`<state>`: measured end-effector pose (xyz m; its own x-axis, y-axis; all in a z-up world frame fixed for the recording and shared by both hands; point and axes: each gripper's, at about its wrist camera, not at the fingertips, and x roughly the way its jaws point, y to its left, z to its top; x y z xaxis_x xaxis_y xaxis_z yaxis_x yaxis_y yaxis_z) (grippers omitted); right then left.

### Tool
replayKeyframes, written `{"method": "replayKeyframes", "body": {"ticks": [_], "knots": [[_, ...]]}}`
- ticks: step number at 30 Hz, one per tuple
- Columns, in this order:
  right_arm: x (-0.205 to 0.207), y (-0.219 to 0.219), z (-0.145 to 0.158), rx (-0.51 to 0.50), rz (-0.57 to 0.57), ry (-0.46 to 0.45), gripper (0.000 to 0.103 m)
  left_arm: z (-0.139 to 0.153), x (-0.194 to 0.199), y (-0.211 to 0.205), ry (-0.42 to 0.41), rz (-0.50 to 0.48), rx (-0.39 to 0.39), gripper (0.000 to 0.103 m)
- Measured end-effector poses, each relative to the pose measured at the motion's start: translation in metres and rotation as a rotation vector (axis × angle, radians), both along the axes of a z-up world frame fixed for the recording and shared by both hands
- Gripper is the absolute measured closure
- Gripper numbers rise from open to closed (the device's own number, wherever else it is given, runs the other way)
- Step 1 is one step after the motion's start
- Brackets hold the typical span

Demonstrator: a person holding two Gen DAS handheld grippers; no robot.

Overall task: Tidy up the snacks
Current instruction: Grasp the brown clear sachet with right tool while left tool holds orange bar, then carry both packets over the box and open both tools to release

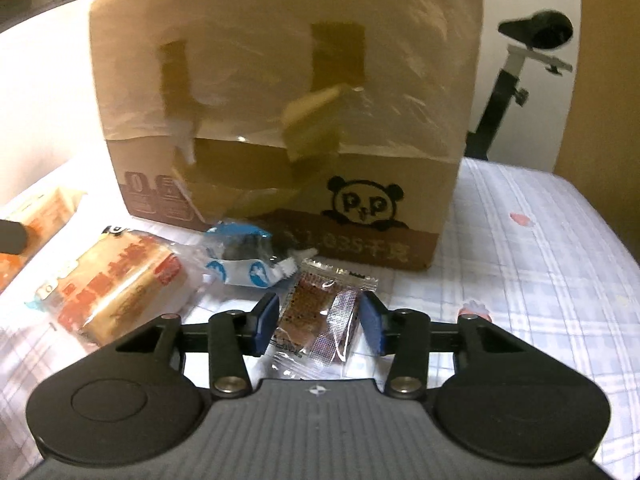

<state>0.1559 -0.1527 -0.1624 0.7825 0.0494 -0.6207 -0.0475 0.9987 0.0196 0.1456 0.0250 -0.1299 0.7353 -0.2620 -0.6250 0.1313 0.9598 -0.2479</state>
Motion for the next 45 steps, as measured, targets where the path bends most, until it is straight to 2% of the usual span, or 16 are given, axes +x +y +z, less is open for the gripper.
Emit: {"method": "replayKeyframes", "body": {"ticks": [21,27,31,36,39,42,45], "knots": [[-0.007,-0.018,0.007,0.061,-0.097,-0.058,0.056,0.005,-0.002,-0.002,-0.018,-0.021,0.015,0.056],[-0.020,-0.027,0.018,0.090,-0.128,-0.077,0.056,0.022,0.000,0.001,-0.073,-0.038,0.028,0.056],[-0.034,-0.039,0.047,0.115,-0.134,-0.151,0.056,0.045,0.006,-0.001,-0.130,-0.080,0.024,0.056],[-0.039,-0.053,0.109,0.114,-0.100,-0.330,0.056,0.090,0.020,-0.014,-0.238,-0.167,-0.005,0.056],[-0.030,-0.054,0.145,0.096,-0.042,-0.418,0.056,0.119,0.033,-0.028,-0.313,-0.212,-0.016,0.056],[-0.010,-0.053,0.170,0.083,0.008,-0.460,0.056,0.142,0.056,-0.046,-0.349,-0.254,-0.012,0.056],[0.019,-0.052,0.183,0.080,0.046,-0.451,0.056,0.154,0.084,-0.062,-0.360,-0.268,-0.024,0.056]]}}
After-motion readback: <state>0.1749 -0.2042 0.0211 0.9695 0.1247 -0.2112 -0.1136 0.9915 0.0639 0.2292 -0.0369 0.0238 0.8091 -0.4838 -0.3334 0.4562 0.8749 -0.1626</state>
